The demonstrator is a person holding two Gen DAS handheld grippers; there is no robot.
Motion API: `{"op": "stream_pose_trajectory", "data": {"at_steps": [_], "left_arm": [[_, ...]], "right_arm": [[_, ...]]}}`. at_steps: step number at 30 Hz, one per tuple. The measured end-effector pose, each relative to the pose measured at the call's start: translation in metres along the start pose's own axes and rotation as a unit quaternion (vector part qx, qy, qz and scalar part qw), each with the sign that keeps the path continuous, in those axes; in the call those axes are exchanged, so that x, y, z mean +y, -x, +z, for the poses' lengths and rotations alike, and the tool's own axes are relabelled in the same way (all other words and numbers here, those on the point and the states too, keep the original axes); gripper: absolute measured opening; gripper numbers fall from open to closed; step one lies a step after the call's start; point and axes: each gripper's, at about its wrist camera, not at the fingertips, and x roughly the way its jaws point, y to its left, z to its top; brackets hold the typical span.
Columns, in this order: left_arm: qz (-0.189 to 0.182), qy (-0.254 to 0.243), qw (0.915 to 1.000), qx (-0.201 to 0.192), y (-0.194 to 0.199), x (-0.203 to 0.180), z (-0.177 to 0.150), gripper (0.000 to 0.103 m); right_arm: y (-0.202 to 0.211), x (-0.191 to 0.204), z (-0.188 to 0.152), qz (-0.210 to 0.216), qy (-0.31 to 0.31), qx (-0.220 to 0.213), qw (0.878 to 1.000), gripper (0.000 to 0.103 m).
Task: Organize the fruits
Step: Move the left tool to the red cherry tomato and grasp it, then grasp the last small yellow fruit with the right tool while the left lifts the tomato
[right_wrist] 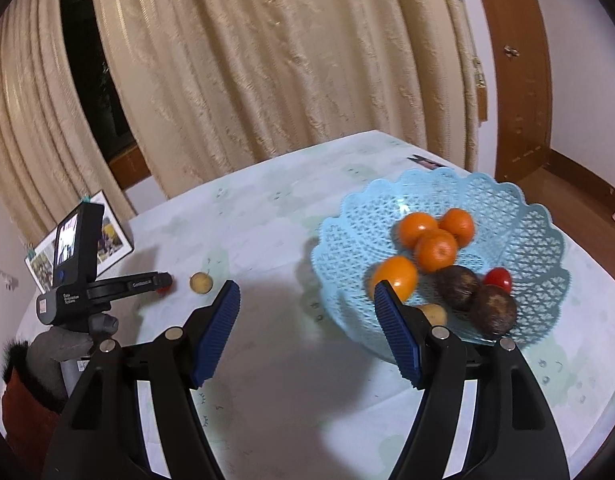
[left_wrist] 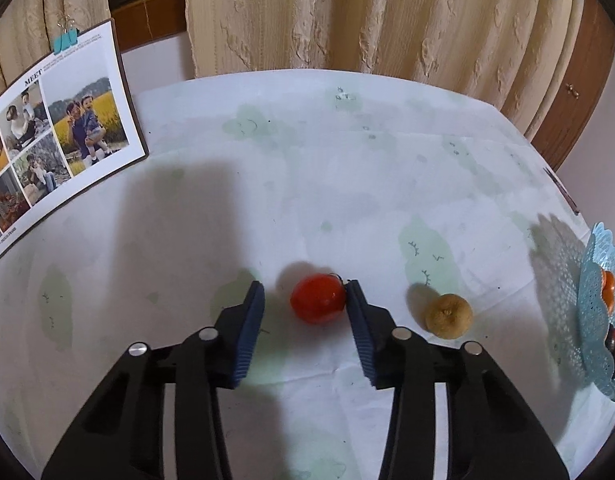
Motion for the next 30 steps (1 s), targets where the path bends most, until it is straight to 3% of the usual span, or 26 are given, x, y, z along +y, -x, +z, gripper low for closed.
{"op": "stream_pose_trajectory", "data": {"at_steps": [5, 16, 30], "left_arm": [[0.002, -0.008, 1.0, 0.0, -0.002, -0.002, -0.002, 0.028], [0.006, 0.01, 0.9986, -0.052, 0.043, 0.012, 0.015, 0.028], [-0.01, 0.032, 0.9919, -0.122, 0.109, 0.024, 0.027, 0.028]], "right_arm": [[-0.014, 0.012, 0.0, 0.009, 0.024, 0.018, 1.0, 0.071], [-0.045, 0.056, 0.008, 0.041, 0.087, 0.043, 0.994, 0.073], [-0.139, 0.109, 0.004, 0.072, 0.118, 0.136, 0.981, 0.07]]}}
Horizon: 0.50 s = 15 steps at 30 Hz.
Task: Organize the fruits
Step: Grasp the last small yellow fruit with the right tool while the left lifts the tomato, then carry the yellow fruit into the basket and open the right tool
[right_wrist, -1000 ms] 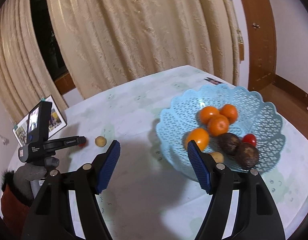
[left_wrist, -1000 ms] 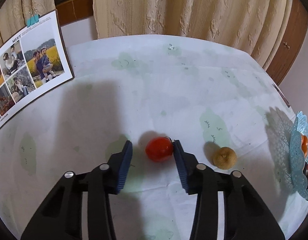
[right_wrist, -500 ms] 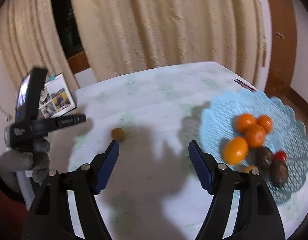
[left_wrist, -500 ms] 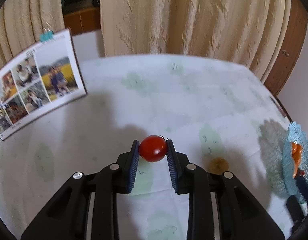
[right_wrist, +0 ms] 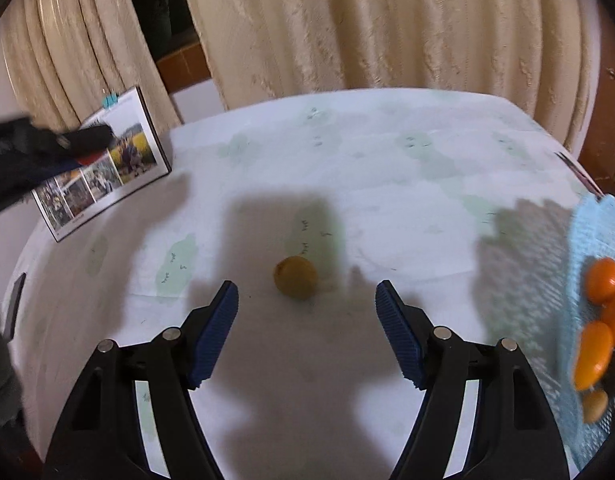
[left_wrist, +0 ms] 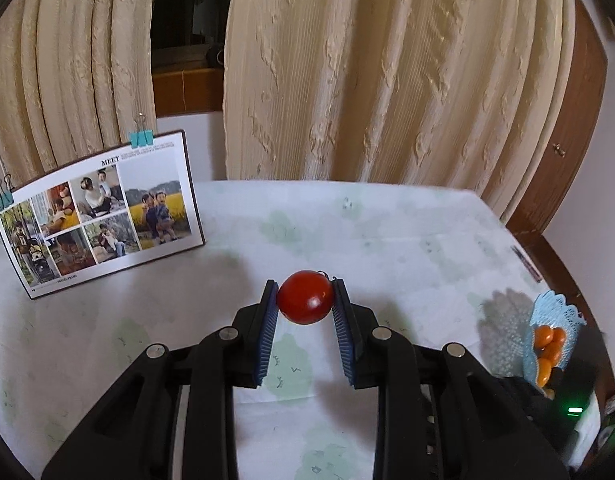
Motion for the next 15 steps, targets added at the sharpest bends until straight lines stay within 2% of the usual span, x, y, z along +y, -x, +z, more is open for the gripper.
{"op": "stream_pose_trajectory", "data": {"at_steps": [6, 8, 10, 15], "left_arm": [[-0.004, 0.006, 1.0, -0.005, 0.007, 0.002, 0.003, 0.028], [-0.004, 0.006, 1.0, -0.005, 0.007, 0.002, 0.003, 0.028], [-0.004, 0.005, 1.0, -0.003, 0.006, 0.002, 0.003, 0.028], [-0.005, 0.001, 1.0, -0.002, 0.006, -0.003, 0.001, 0.028]], "right_arm": [[-0.027, 0.014, 0.006, -0.005, 0.02, 0.026, 0.999, 0.044], [-0.031, 0.016, 0.008, -0.013, 0.022, 0.025, 0.999, 0.039], [-0.032, 0.014, 0.01, -0.017, 0.019, 0.026, 0.999, 0.029], [-0.019, 0.009, 0.008, -0.018, 0.012, 0.017, 1.0, 0.029]]}}
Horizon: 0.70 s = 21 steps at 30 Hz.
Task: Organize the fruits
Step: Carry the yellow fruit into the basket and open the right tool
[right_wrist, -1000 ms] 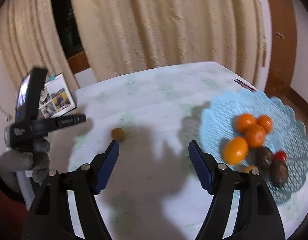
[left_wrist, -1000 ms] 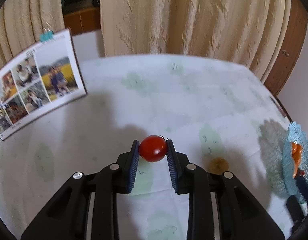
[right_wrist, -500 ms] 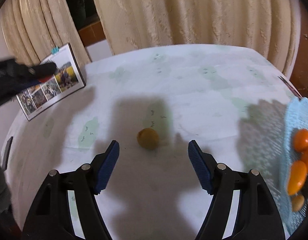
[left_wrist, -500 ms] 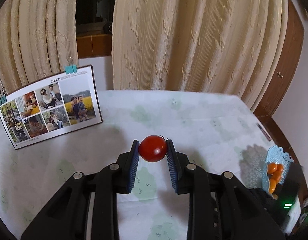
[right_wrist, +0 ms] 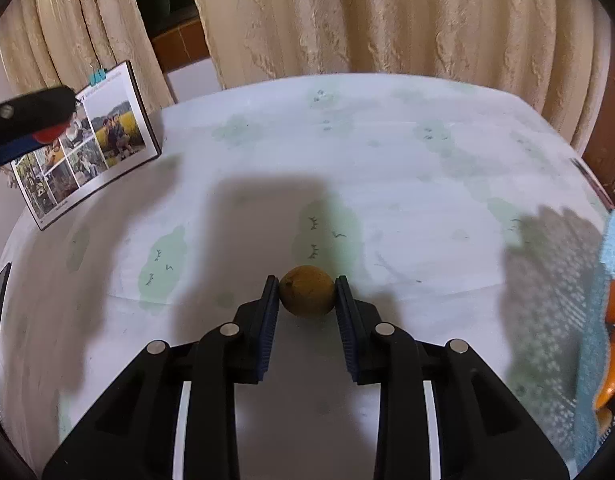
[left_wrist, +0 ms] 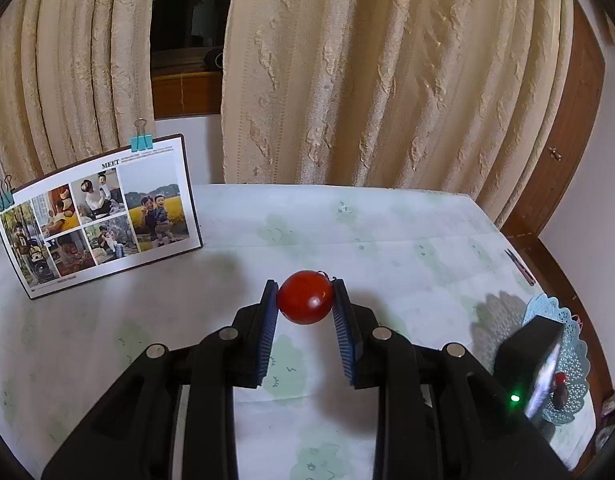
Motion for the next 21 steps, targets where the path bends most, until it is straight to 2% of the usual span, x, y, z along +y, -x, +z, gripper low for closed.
{"op": "stream_pose_trajectory", "data": {"at_steps": [10, 21], "left_arm": [[-0.011, -0.016, 0.9998, 0.001, 0.002, -0.013, -0.005, 0.028], [-0.022, -0.042, 0.9988, 0.0, 0.007, -0.035, -0.014, 0.028]], "right_arm": [[0.071, -0.045, -0.006, -0.019, -0.056, -0.069, 0.996, 0.029], [0.144, -0.109, -0.027, -0.059, -0.126, -0.131, 0.981, 0.029]]}}
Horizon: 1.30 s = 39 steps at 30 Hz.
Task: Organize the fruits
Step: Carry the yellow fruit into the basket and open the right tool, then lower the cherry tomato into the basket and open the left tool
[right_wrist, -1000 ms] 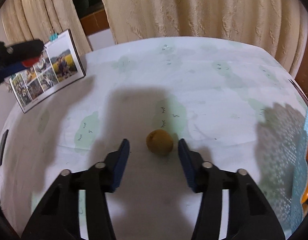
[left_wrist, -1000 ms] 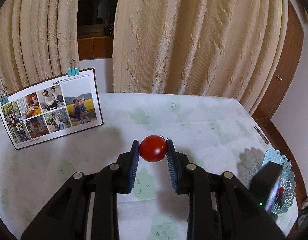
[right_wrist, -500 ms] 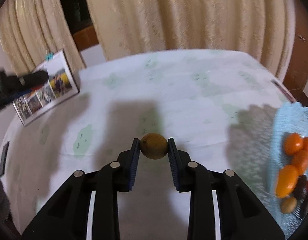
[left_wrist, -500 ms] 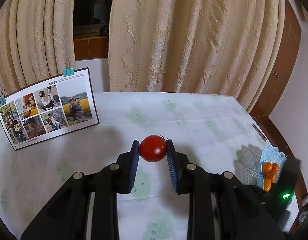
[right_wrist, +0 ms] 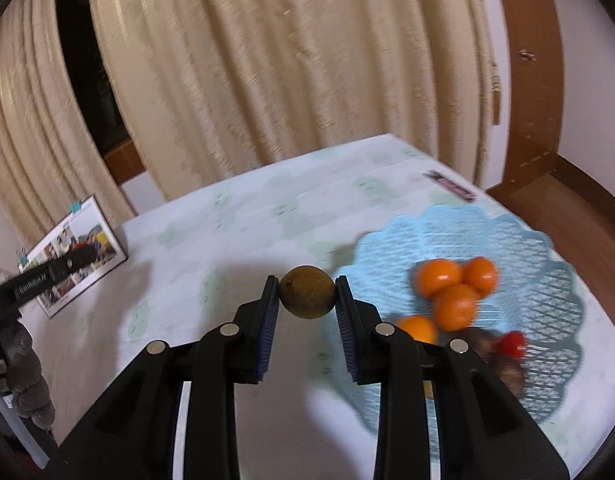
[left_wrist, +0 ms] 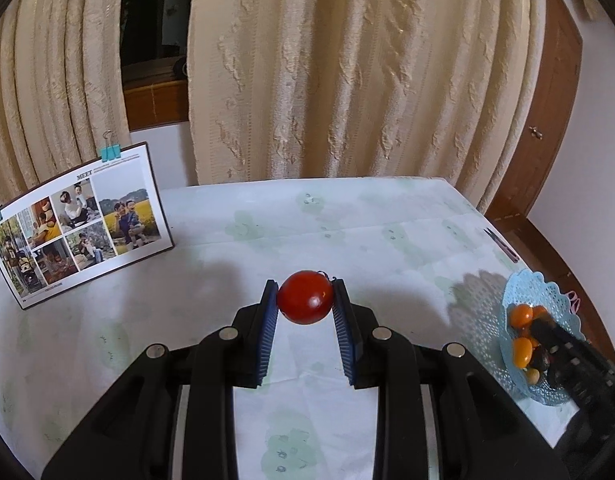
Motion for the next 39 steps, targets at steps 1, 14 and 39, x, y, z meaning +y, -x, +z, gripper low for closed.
{"op": "stream_pose_trajectory", "data": {"at_steps": [1, 14, 39], "left_arm": [[-0.001, -0.003, 1.0, 0.0, 0.001, -0.002, -0.001, 0.028], [-0.022, -0.057, 0.9982, 0.0, 0.007, -0.047, -0.019, 0.028], [-0.054, -0.108, 0.9926, 0.008, 0.015, -0.106, -0.043, 0.028]], "right_arm": [[0.006, -0.007, 0.001, -0.006, -0.006, -0.006, 1.0, 0.029], [0.052, -0.076, -0.016, -0.064, -0.053, -0.029, 0.996, 0.029], [0.085, -0.133, -0.051, -0.074, -0.131, -0.059, 0.987, 0.056]]}}
